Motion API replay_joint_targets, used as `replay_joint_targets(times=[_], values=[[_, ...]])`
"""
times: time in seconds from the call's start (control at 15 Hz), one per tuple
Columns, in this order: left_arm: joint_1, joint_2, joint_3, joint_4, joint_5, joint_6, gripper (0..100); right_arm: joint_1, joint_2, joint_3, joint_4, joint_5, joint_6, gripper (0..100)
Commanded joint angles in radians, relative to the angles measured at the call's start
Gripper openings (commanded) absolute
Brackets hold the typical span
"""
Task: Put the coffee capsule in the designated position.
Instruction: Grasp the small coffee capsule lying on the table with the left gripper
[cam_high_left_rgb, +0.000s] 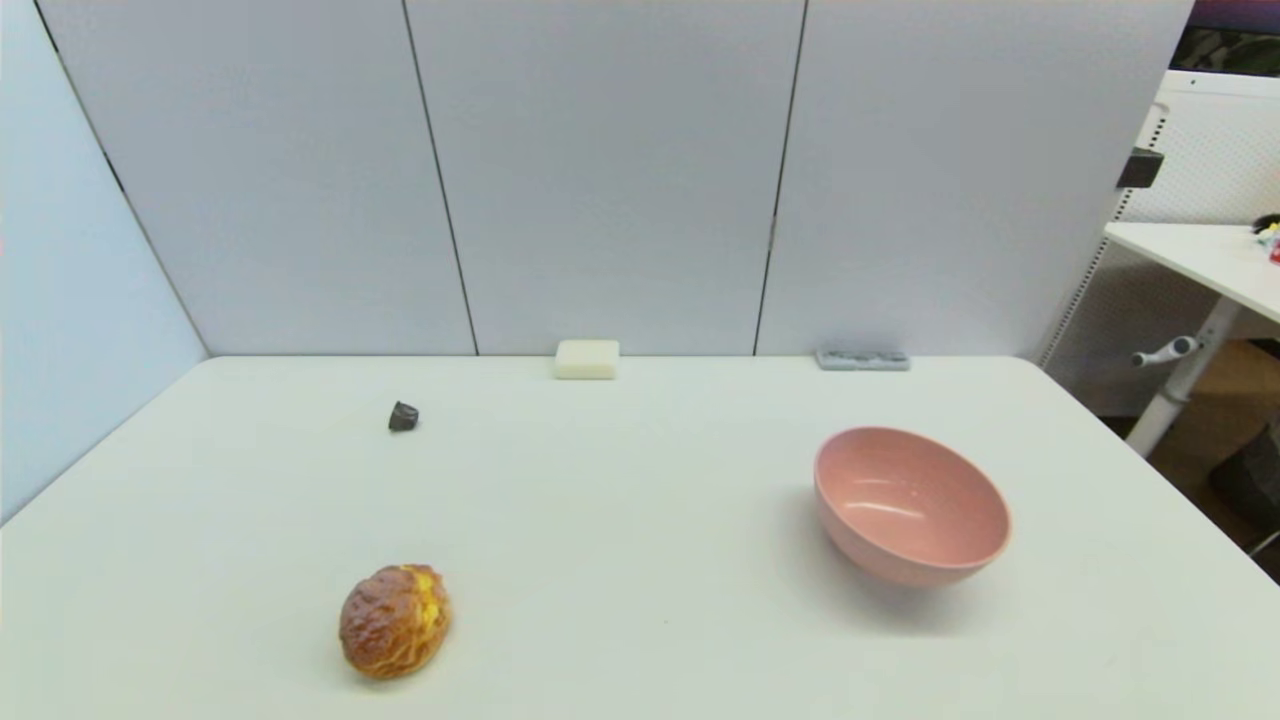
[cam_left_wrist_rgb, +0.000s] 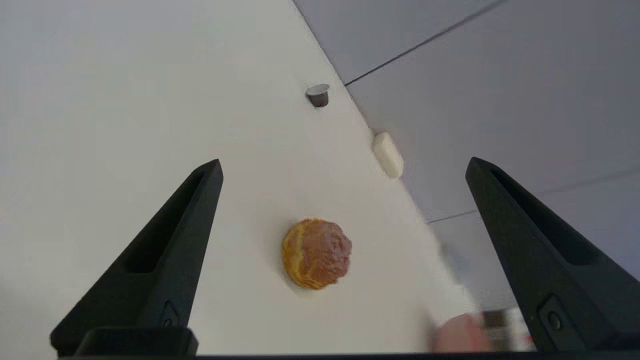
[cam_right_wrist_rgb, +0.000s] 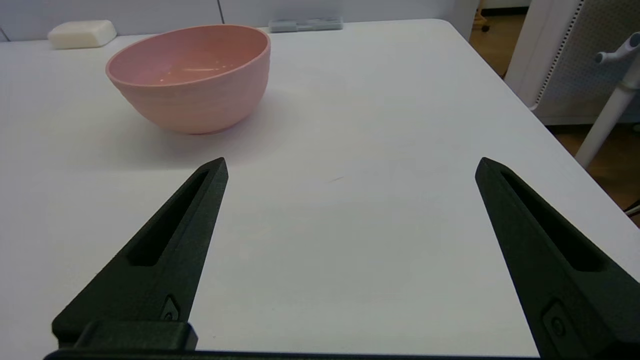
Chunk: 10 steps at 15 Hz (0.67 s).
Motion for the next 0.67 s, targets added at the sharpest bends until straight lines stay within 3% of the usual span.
replay_joint_targets(times=[0.07,0.33,0.47,0.67], values=[[-0.009,0.326,-0.237,-0.012,0.002,0.434,100,0.0,0.001,0.0,0.0,0.0,0.0,100],[-0.05,0.596,-0.458,-0.039,0.002,0.635,100,0.0,0.001,0.0,0.0,0.0,0.0,100],[-0.107,0.767,-0.567,-0.092,0.002,0.677,100,0.0,0.001,0.0,0.0,0.0,0.0,100],[-0.102,0.971,-0.653,-0.196,0.003,0.787,100,0.0,0.001,0.0,0.0,0.0,0.0,100]])
